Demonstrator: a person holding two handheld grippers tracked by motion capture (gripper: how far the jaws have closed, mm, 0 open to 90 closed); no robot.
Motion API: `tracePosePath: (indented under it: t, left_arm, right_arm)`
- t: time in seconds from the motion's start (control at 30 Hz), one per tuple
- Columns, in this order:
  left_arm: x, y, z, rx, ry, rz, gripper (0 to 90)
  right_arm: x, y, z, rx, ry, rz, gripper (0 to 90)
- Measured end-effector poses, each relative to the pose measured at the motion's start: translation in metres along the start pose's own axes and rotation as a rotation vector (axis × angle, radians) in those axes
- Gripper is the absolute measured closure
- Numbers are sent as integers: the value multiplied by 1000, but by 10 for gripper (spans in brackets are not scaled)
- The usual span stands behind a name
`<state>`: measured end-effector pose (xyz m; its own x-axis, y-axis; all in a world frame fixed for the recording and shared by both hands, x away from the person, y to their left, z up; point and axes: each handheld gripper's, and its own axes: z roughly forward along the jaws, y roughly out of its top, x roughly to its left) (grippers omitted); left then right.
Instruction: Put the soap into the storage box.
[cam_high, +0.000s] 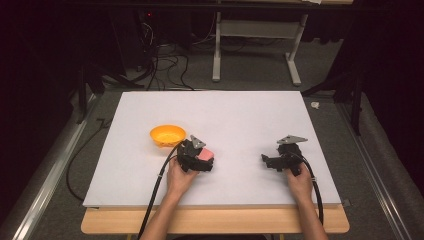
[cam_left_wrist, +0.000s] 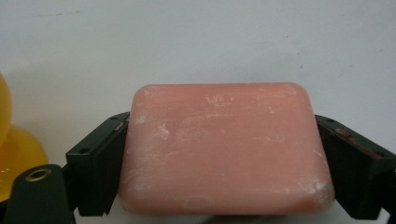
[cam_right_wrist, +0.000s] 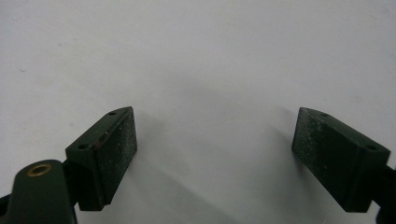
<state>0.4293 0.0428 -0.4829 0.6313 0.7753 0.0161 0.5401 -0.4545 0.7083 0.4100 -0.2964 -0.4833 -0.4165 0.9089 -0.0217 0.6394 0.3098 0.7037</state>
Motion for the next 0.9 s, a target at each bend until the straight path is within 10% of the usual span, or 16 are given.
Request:
tracePosePath:
  t: [0.9]
  left_arm:
    - [-1, -1, -10, -38, -7, -10, 138]
  right_arm:
    - [0, 0, 0, 1, 1, 3, 146]
